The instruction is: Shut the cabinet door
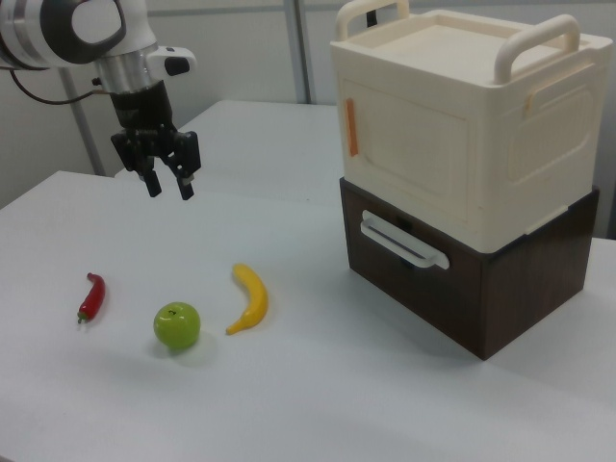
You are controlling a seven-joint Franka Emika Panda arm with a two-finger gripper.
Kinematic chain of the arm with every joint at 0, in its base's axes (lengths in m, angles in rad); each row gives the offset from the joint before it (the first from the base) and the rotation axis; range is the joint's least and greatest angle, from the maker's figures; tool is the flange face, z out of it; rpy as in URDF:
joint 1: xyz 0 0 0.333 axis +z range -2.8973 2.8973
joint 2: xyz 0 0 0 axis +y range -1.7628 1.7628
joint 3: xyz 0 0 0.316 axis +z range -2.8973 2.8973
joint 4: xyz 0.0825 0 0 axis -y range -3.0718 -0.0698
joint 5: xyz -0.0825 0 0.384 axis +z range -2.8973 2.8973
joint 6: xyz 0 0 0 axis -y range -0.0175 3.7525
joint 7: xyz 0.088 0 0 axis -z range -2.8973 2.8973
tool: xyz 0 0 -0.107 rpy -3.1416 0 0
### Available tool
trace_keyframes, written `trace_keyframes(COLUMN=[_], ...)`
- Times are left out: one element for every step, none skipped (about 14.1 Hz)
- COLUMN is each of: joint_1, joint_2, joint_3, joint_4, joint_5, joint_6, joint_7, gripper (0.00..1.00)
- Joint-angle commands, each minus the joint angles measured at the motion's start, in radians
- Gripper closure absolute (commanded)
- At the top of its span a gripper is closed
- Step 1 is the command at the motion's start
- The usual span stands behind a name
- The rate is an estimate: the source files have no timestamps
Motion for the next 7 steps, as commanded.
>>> trace_keyframes(joint_1=[-0.001,-0.009,-0.011,-0.011,-0.011,-0.011,-0.011], joint_2=[-0.034,-0.034,-0.034,-0.034,-0.034,-0.034,-0.034], joint_3=[-0.005,-0.005,-0.005,-0.005,-0.005,-0.005,-0.005], joint_4=[-0.029,-0.029,-0.026,-0.026,-0.026,-0.026,-0.024], joint_5=[-0.036,-0.036,-0.036,-0.036,-0.036,-0.036,-0.036], joint_6=[-0.014,-0.014,-0.014,-0.014,-0.014,-0.014,-0.012], joint_7=[-0.017,-0.017,-0.017,-0.014,-0.012,-0.011,-0.011], gripper=[0.00,0.00,0.00,0.00,0.00,0.00,0.00])
